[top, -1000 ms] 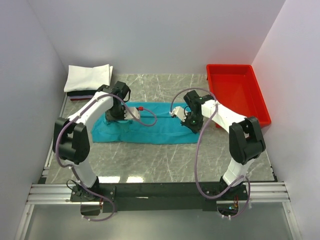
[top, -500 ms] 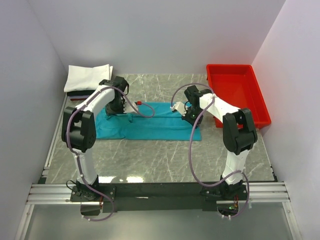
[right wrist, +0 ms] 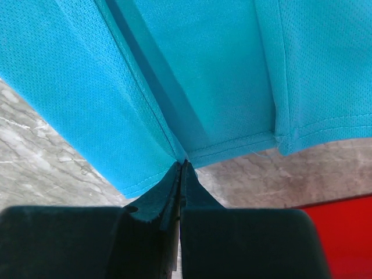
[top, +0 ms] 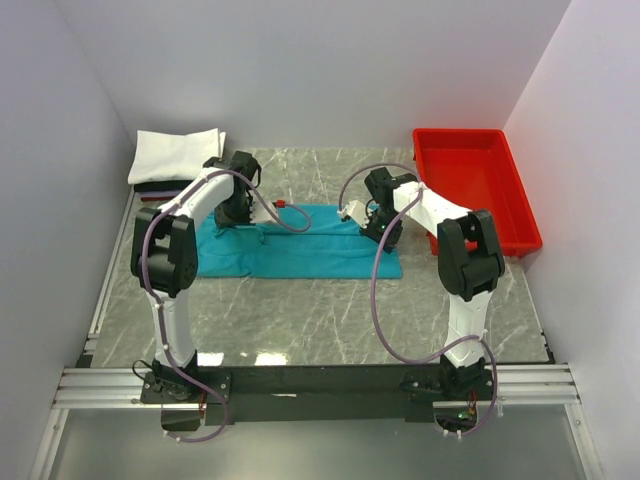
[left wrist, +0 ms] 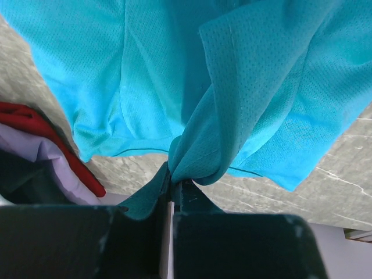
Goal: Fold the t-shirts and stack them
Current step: Fold the tshirt
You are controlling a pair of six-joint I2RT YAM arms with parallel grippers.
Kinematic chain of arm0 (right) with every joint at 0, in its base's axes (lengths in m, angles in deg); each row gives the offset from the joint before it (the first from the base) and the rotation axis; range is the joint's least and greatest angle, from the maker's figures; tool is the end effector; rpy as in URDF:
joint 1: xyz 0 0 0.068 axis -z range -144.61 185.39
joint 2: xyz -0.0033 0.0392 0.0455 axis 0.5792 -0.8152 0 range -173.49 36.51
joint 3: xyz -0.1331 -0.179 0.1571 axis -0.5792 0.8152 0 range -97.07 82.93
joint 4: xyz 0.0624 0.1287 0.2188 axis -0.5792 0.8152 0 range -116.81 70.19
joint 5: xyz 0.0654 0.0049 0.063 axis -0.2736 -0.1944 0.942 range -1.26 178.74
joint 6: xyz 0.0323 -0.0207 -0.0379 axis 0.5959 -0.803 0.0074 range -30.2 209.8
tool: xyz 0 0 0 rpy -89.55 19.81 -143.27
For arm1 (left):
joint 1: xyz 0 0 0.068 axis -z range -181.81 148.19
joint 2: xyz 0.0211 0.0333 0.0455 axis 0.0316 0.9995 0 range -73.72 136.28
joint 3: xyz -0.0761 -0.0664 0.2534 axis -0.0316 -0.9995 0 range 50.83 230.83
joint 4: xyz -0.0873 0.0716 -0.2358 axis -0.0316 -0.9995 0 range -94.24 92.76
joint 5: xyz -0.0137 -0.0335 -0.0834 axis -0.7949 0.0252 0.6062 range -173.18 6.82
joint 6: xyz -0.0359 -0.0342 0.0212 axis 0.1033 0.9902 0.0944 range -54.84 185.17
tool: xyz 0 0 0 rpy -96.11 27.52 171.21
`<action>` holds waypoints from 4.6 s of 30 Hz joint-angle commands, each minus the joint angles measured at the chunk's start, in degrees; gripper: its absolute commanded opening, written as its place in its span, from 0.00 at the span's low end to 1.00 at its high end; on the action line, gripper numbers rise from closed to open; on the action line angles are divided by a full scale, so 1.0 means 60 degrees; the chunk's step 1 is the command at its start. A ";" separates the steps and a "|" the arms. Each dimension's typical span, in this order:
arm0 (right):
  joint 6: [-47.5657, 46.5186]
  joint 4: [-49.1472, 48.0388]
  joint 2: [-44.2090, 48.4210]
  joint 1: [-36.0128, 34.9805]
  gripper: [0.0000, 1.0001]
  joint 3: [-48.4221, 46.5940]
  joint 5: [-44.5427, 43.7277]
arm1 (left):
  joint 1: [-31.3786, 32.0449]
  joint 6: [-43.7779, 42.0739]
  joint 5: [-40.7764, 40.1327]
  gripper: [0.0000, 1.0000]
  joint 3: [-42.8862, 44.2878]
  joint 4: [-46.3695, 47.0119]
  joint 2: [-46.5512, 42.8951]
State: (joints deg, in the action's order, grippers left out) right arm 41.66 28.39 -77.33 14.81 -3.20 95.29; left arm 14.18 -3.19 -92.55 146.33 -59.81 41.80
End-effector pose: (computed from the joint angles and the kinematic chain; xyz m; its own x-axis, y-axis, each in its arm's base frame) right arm 0.3590 0.1391 0.1856 -0.3501 -0.9218 -0.1667 -0.9337 0.3576 -0.0164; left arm 0.3848 -0.1041 0.2160 -0.1176 0.9878 0.1025 0.9789 0.0980 0.1794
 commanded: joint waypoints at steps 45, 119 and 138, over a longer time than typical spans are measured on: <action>0.4375 0.0072 0.1366 0.0528 0.47 0.0849 0.1106 | -0.6136 0.5519 0.6629 0.61 -0.1635 -0.1350 -0.1486; 0.6017 0.0542 -0.0216 0.2287 0.00 0.0350 0.1942 | -0.5638 0.6764 0.6454 0.01 -0.2045 -0.0076 -0.0548; 0.5753 0.0512 -0.0157 0.2331 0.00 0.0746 0.1736 | -0.5770 0.6632 0.6058 0.01 -0.2309 -0.0061 -0.0914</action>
State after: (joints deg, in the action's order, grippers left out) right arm 77.07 30.95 -78.97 28.32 0.86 105.91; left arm -20.21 37.33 -56.70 132.46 -60.35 39.05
